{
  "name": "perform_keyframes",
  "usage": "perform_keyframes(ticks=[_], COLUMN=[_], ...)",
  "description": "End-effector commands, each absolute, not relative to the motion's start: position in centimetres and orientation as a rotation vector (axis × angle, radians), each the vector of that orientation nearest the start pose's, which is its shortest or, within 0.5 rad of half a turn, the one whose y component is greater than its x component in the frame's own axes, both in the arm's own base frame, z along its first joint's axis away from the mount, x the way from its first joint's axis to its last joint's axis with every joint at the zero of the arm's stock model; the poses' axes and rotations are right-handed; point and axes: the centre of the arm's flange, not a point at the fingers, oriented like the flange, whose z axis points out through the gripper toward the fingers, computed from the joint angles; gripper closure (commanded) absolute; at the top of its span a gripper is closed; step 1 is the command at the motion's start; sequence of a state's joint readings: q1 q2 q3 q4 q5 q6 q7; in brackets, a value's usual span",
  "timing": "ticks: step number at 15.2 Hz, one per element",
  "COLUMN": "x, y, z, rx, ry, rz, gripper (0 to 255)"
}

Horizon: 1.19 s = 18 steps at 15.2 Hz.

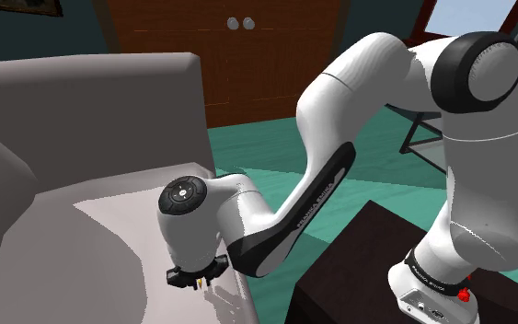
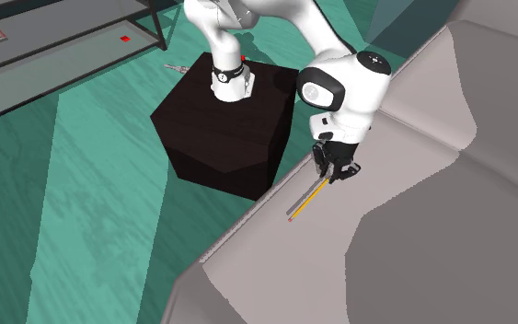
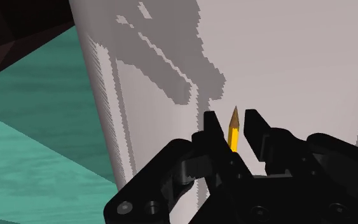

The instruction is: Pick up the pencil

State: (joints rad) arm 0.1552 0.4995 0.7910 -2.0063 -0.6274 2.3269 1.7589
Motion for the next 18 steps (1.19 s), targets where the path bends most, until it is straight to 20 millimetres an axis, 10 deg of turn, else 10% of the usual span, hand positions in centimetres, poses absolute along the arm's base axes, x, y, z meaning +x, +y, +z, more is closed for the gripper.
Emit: perform_keyframes(ticks=[1, 18], x=[37.5, 37.5], y=[47.3, 47.3], z=[26.8, 34.8], rx=[-3.048, -3.048], ry=[0.678, 0.678], rz=[-0.159, -0.159], gripper=[255, 255])
